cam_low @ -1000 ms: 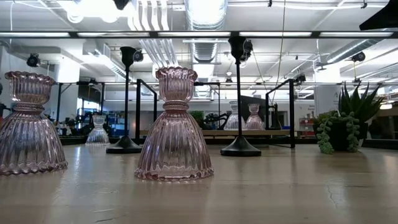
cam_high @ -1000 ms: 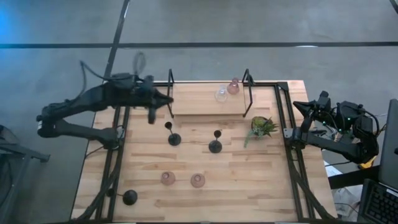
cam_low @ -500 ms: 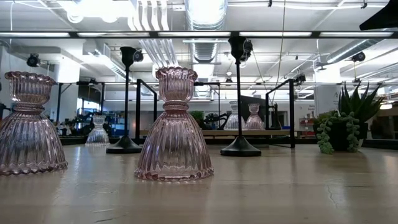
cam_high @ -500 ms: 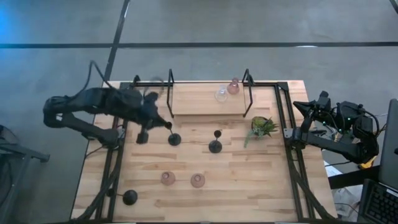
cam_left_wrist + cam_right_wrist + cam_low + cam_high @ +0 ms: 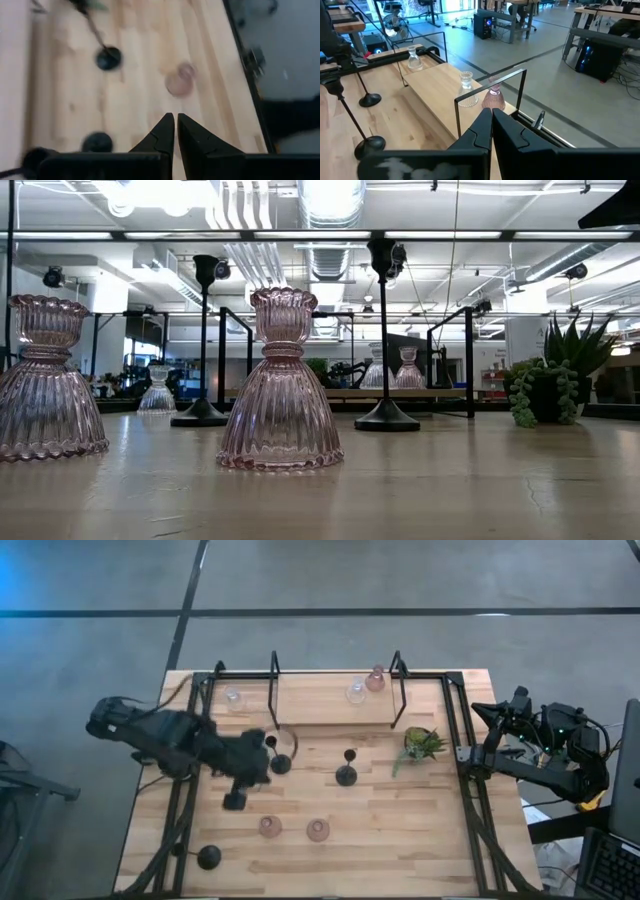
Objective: Pick & Place candle stick holders
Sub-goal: Put the left pink glass candle holder on the shelf
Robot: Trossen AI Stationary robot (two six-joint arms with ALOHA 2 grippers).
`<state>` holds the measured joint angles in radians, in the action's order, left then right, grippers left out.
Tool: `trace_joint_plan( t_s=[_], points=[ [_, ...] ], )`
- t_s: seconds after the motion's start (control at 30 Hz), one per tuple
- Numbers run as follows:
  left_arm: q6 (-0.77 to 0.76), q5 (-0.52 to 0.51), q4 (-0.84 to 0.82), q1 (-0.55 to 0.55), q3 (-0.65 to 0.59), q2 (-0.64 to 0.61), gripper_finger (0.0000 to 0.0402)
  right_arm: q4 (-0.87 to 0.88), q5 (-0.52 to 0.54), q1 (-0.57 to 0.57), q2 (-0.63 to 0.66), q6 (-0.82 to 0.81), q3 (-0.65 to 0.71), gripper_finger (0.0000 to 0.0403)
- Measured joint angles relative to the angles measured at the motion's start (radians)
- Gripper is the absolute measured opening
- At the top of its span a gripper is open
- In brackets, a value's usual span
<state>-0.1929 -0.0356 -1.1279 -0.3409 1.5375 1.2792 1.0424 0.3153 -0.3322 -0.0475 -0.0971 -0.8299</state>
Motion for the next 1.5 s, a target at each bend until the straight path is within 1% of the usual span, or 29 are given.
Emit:
trace_joint_plan(
  t_s=[0.17,0.37,0.7,0.8,1.03,1.13,1.23,1.5],
  points=[
    [-0.011,0.003,-0.075,-0.125,-0.001,0.021,0.0025,0.000,0.000,0.000,0.000,0.000,0.000,0.0008],
    [-0.134,-0.012,-0.071,-0.193,-0.037,0.043,0.0025,0.000,0.000,0.000,0.000,0.000,0.000,0.0008],
    [-0.312,-0.001,0.127,-0.197,-0.250,0.046,0.0026,0.000,0.000,0.000,0.000,0.000,0.000,0.0008],
    [-0.354,0.019,0.193,-0.198,-0.307,0.046,0.0039,0.000,0.000,0.000,0.000,0.000,0.000,0.0008],
    [-0.370,0.071,0.310,-0.198,-0.427,0.046,0.0110,0.000,0.000,0.000,0.000,0.000,0.000,0.0008],
    [-0.370,0.106,0.367,-0.198,-0.465,0.046,0.0128,0.000,0.000,0.000,0.000,0.000,0.000,0.0008],
    [-0.370,0.132,0.406,-0.201,-0.495,0.046,0.0134,0.000,0.000,0.000,0.000,0.000,0.000,0.0008],
    [-0.379,0.132,0.474,-0.212,-0.551,0.046,0.0132,0.000,0.000,0.000,0.000,0.000,0.000,0.0008]
  ],
)
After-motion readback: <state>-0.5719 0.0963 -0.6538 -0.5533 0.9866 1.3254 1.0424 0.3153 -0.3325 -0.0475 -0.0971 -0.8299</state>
